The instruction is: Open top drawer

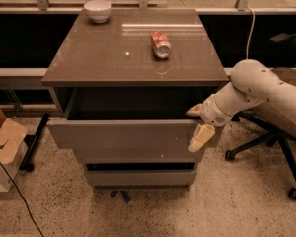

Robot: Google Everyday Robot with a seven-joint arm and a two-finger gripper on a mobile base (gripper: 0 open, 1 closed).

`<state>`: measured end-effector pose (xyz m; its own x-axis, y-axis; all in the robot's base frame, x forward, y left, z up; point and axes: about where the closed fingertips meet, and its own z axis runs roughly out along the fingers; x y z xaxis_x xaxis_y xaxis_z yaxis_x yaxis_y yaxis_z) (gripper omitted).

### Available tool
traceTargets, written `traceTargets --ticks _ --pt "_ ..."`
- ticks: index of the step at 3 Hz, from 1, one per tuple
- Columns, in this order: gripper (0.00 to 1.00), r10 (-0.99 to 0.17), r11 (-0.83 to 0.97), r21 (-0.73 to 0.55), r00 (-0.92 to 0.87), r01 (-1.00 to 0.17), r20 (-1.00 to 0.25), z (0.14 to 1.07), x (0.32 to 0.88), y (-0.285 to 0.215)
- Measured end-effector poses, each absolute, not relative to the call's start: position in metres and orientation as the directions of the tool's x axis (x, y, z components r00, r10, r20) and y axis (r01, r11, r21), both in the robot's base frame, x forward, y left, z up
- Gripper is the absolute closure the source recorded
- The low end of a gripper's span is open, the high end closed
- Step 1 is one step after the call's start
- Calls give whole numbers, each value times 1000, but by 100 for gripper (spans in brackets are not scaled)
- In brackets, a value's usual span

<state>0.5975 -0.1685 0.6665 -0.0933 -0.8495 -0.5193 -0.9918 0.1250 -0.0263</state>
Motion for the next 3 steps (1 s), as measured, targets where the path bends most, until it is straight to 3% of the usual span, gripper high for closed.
traceTargets --ticks 3 --pt "89 -865 86 65 -107 -994 -490 659 562 -174"
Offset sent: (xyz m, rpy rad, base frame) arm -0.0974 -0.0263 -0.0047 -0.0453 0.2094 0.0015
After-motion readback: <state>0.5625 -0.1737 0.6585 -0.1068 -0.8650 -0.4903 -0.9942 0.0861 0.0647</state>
